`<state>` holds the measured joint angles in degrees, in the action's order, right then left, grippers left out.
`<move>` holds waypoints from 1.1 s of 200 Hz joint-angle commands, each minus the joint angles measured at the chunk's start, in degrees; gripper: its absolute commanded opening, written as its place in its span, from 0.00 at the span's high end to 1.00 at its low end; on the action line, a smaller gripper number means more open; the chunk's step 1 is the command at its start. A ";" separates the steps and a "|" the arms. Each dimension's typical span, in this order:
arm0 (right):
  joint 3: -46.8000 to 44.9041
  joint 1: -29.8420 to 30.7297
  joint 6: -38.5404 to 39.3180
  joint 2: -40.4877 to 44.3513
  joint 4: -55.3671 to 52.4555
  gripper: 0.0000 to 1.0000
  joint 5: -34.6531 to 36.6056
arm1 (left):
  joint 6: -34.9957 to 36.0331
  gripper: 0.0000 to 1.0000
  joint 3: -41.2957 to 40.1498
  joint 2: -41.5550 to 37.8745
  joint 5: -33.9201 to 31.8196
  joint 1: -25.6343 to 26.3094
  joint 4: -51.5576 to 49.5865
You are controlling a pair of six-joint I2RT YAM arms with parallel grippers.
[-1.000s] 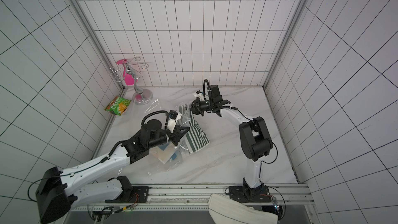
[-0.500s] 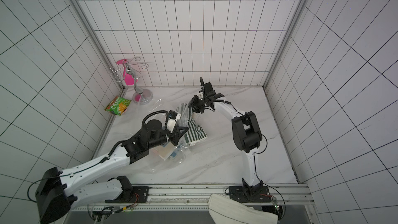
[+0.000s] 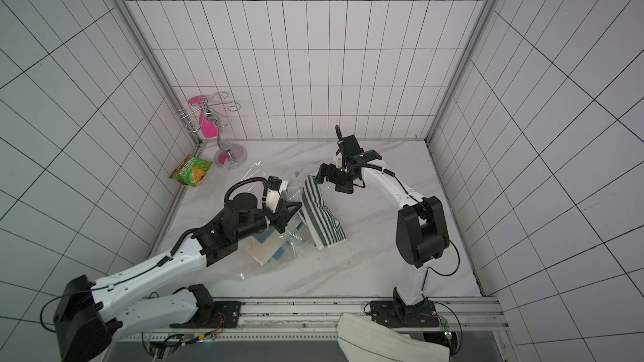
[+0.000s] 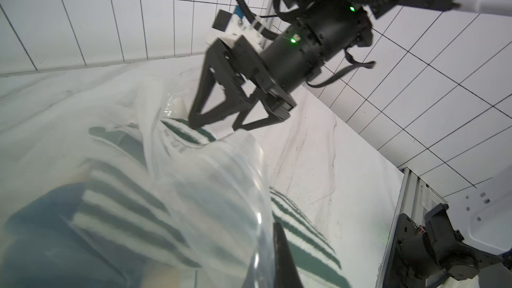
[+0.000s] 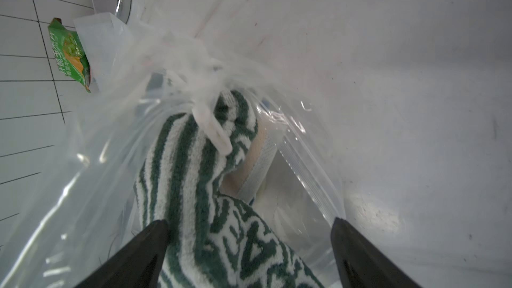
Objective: Place the folded towel into the vacuum bag
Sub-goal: Place the towel in the vacuum bag.
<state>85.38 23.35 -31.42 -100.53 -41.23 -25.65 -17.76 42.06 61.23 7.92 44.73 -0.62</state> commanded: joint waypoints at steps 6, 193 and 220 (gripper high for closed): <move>-9.41 0.19 3.12 8.36 -3.03 0.10 3.47 | -0.38 1.00 -0.82 -1.56 -0.38 -0.81 2.99; -39.89 24.11 -0.91 21.35 19.20 0.36 27.53 | -0.73 1.00 0.04 2.62 7.17 -0.87 3.68; -40.68 23.93 0.00 20.33 21.36 0.65 27.64 | -1.04 1.00 0.04 3.10 7.12 -0.70 3.98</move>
<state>46.50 47.24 -30.92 -79.92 -23.70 -0.86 -18.50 41.71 63.81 13.76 44.07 1.91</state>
